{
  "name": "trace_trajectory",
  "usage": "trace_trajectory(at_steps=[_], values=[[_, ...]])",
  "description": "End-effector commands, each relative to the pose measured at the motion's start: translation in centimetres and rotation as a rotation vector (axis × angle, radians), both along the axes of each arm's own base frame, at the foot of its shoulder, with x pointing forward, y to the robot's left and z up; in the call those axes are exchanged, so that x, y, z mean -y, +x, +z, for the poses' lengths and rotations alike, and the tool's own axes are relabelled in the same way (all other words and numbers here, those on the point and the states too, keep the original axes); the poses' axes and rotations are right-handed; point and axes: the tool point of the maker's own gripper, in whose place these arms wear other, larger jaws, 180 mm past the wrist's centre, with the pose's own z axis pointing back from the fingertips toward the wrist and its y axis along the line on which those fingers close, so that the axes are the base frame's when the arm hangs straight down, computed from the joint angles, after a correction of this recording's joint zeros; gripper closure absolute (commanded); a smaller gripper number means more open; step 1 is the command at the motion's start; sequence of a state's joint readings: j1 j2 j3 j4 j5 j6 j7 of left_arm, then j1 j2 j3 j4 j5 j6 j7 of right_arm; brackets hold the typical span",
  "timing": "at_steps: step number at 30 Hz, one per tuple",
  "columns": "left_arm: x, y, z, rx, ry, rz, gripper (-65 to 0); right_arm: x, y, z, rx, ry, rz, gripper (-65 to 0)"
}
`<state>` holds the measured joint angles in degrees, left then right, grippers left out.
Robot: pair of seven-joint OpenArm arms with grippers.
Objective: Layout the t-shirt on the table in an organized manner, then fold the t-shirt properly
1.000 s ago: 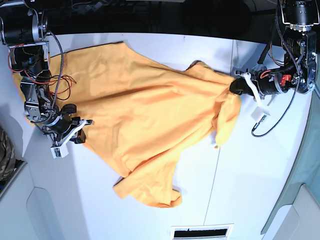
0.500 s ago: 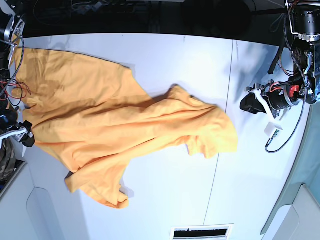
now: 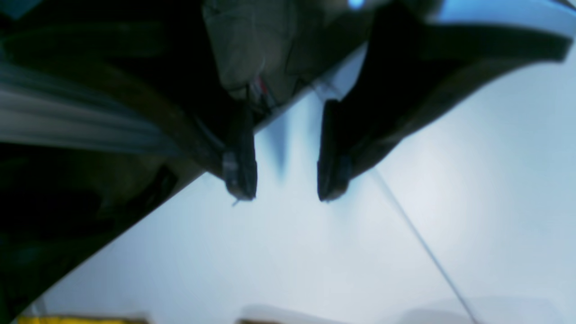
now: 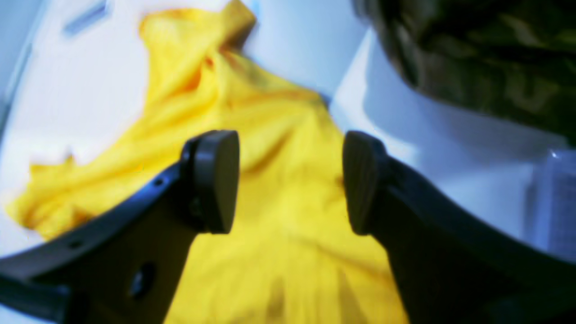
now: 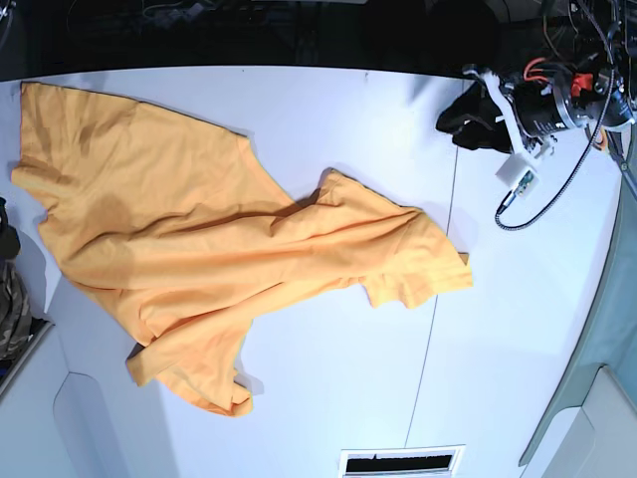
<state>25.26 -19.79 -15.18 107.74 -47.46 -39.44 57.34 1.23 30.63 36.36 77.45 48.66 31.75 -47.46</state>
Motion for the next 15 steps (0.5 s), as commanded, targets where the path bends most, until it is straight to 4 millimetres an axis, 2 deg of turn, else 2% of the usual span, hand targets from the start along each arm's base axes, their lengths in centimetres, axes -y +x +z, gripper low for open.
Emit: trace_trajectory(at_steps=[1, 3, 6, 7, 11, 15], values=[[0.3, -0.6, 1.0, 0.026, -0.02, 0.003, -25.8, 0.5, -0.1, 2.1, 0.048, -0.044, 0.029, -33.0], [1.2, -2.3, 1.4, 0.018, -0.043, 0.023, -25.8, 0.8, -2.0, 1.7, 0.01, -0.085, 0.044, -24.2], [2.1, -4.4, 1.6, -0.008, -0.058, 0.033, -25.8, 1.6, -5.2, 0.4, -0.056, -0.104, 0.026, -2.6], [2.1, -5.2, 1.4, -0.024, -0.058, 0.032, -25.8, 1.9, -6.4, -0.3, -0.085, -0.104, 0.016, 0.0], [1.8, -8.0, 0.4, -0.105, -0.041, 0.026, -25.1, 2.9, -12.6, -3.7, -0.232, -0.109, -0.034, 0.0], [2.0, -10.6, -0.1, -0.176, -0.056, 0.028, -25.1, 2.4, -18.9, -6.7, -0.367, -0.083, -0.08, 0.0]])
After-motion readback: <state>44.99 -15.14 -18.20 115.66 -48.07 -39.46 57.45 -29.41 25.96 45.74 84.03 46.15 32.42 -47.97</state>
